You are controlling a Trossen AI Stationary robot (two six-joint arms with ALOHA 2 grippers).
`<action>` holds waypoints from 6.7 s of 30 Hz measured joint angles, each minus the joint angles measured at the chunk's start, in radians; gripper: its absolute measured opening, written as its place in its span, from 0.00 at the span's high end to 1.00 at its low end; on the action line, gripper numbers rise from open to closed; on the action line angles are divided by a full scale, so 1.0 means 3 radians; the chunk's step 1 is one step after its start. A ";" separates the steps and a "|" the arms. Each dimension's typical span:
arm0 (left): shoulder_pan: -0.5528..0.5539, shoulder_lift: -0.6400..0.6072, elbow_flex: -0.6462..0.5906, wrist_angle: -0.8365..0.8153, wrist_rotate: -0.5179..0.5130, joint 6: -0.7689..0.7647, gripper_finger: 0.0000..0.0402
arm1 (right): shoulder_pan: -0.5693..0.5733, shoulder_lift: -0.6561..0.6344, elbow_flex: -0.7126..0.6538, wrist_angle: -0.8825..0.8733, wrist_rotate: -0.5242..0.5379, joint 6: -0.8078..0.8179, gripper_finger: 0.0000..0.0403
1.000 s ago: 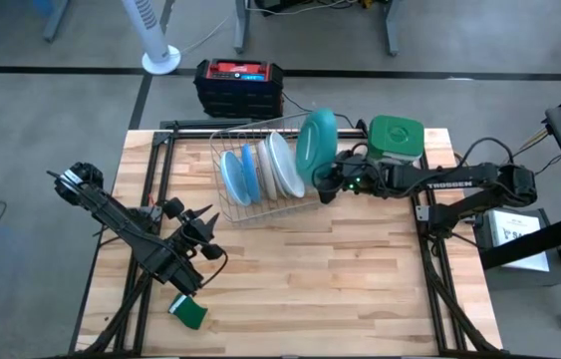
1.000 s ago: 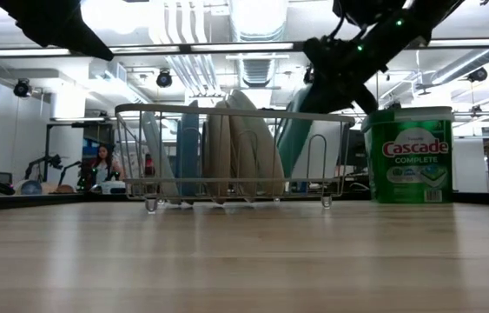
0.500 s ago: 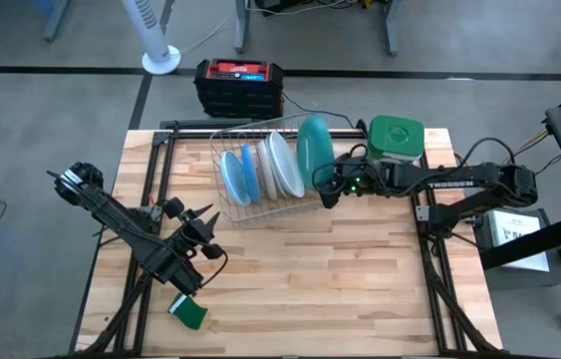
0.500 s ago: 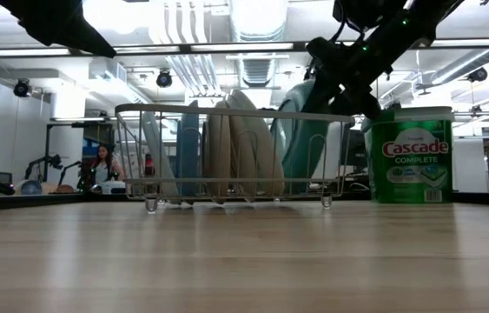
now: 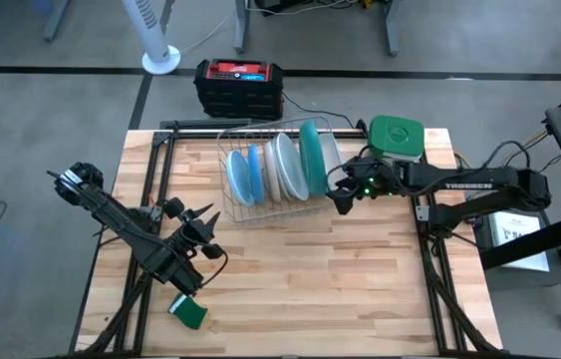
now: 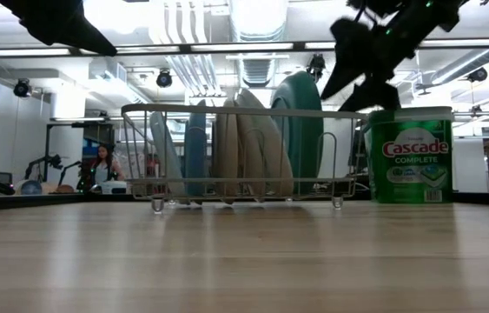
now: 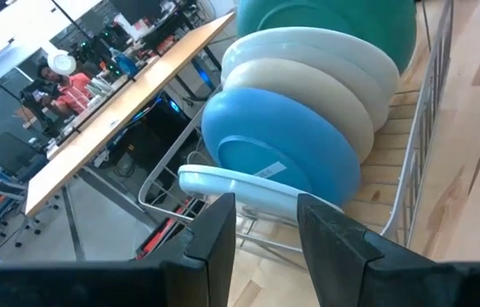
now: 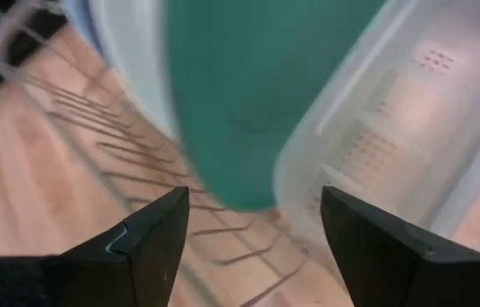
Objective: Sort dishes
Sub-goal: Put the green plate in the dish rack, then adjust the plates on the dish rack
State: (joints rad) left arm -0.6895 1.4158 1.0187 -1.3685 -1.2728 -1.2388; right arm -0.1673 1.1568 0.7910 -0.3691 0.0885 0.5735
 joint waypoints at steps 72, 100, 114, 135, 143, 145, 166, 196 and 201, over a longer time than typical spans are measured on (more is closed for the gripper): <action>0.1376 -0.0264 -0.0047 0.2440 0.1953 0.4163 0.71 | 0.0323 0.1163 0.2991 -0.1227 0.0680 -0.1555 0.67; 0.1398 -0.0552 -0.0348 0.2030 0.1903 0.3575 0.71 | -0.0662 0.3042 0.5208 -0.2509 -0.0490 -0.3632 0.70; 0.1399 -0.0903 -0.0683 0.2110 0.1736 0.3474 0.71 | -0.0630 0.3326 0.5197 -0.2574 -0.0497 -0.3778 0.92; 0.1596 -0.0829 -0.0822 0.2614 0.1800 0.3904 0.71 | -0.0627 0.3333 0.5127 -0.2813 -0.0369 -0.3771 1.00; 0.1616 -0.0829 -0.0823 0.2580 0.1850 0.3818 0.71 | -0.0629 0.3290 0.5114 -0.2945 -0.0283 -0.3787 1.00; 0.1616 -0.0829 -0.0823 0.2576 0.1851 0.3811 0.71 | -0.0636 0.3258 0.5111 -0.3010 -0.0282 -0.3787 1.00; 0.1616 -0.0830 -0.0824 0.2522 0.1858 0.3736 0.71 | -0.0745 0.3172 0.5100 -0.3473 0.0000 -0.3546 1.00; 0.1616 -0.0830 -0.0828 0.2508 0.1861 0.3724 0.71 | -0.0885 0.3165 0.5041 -0.3936 0.0167 -0.2699 1.00; 0.1616 -0.0830 -0.0828 0.2508 0.1862 0.3724 0.71 | -0.0884 0.3165 0.5035 -0.3893 0.0199 -0.2685 1.00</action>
State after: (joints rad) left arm -0.2047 1.1667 0.7704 -0.6163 -0.7143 -0.1215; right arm -0.4325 2.1063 2.3016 -1.5370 0.1483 -0.2320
